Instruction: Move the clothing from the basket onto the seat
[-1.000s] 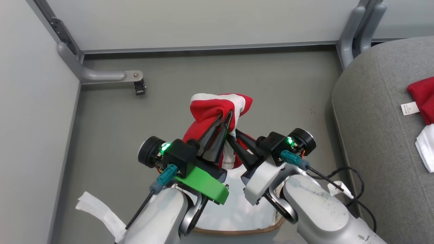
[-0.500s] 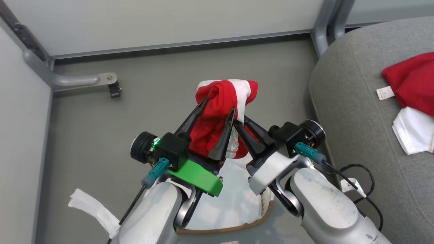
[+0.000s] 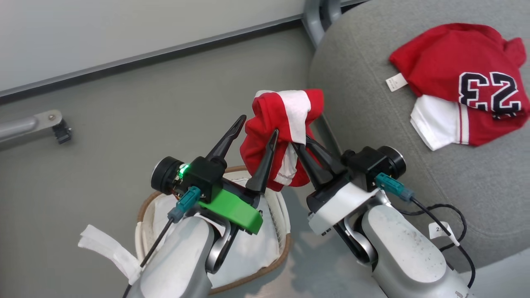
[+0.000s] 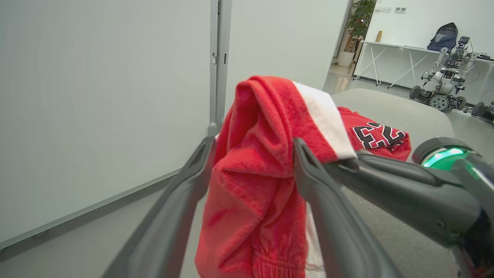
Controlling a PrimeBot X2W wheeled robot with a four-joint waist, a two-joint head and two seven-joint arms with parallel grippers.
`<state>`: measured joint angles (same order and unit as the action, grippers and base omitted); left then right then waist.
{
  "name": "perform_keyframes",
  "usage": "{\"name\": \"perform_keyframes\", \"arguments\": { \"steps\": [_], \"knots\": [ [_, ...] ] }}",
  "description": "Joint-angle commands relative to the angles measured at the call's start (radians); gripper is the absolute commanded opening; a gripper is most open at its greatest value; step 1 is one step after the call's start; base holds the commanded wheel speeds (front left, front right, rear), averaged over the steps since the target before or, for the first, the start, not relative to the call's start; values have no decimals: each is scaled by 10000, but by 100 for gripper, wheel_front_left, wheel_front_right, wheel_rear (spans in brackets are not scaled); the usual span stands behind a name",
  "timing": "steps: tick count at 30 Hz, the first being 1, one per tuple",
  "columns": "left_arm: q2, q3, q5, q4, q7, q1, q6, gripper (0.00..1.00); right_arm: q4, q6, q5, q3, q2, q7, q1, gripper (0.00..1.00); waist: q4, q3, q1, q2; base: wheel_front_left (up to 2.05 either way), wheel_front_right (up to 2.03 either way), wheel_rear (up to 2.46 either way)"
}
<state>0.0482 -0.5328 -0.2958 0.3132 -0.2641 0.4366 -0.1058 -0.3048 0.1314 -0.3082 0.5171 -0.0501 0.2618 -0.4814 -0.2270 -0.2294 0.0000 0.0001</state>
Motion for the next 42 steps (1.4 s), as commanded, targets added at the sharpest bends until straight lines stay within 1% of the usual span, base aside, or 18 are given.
{"name": "perform_keyframes", "arguments": {
  "steps": [1, 6, 11, 15, 18, 21, 27, 29, 31, 36, 39, 42],
  "knots": [
    [53, 48, 74, 63, -5, 103, -46, 100, 98, -14, -22, -64, -25, 49, 119, 0, -960, -277, 0, -1, 0, 0, 0],
    [55, 117, 157, 251, -5, 101, -102, 100, 165, -14, -37, -98, -28, 49, 256, 0, -1526, -301, 0, -1, 0, 0, 0],
    [72, 246, 292, 460, -3, 130, -155, 100, 237, -14, 69, -310, -25, 49, 250, 0, -1927, -435, 0, -1, 0, 0, 0],
    [103, 258, 382, 645, -5, 162, -178, 100, 240, -14, 487, -700, -25, 49, -106, 0, -2127, -648, 0, -1, 0, 0, 0],
    [179, 223, 490, 795, -5, 298, -204, 100, 198, -14, 995, -1214, -133, 49, -562, 0, -2180, -899, 0, -1, 0, 0, 0],
    [195, 201, 563, 857, -5, 433, -221, 100, 301, -14, 1311, -1712, -481, 47, -1129, 0, -2133, -1202, 0, -1, 0, 0, 0],
    [299, 158, 717, 910, -5, 766, -248, 100, -11, -14, 1881, -2684, -1628, 49, -2579, 0, -1905, -1911, 0, -1, 0, 0, 0],
    [322, 174, 727, 929, -5, 844, -240, 100, -294, -14, 1986, -3145, -2019, 49, -3059, 0, -1787, -2132, 0, -1, 0, 0, 0],
    [350, 137, 745, 950, -5, 953, -242, 100, -663, -14, 2100, -3873, -2447, 49, -3580, 0, -1645, -2340, 0, -1, 0, 0, 0],
    [402, 84, 761, 986, -5, 1178, -253, 100, -1788, -14, 2358, -5466, -3204, 47, -4516, 0, -1255, -2738, 0, -1, 0, 0, 0],
    [433, 73, 764, 963, -5, 1307, -259, 100, -2406, -14, 2627, -6135, -3532, 47, -4863, 0, -1035, -2940, 0, -1, 0, 0, 0],
    [503, 81, 779, 946, -5, 1408, -261, 100, -2981, -14, 2965, -6683, -3632, 49, -4949, 0, -822, -3126, 0, -1, 0, 0, 0]
  ]
}}
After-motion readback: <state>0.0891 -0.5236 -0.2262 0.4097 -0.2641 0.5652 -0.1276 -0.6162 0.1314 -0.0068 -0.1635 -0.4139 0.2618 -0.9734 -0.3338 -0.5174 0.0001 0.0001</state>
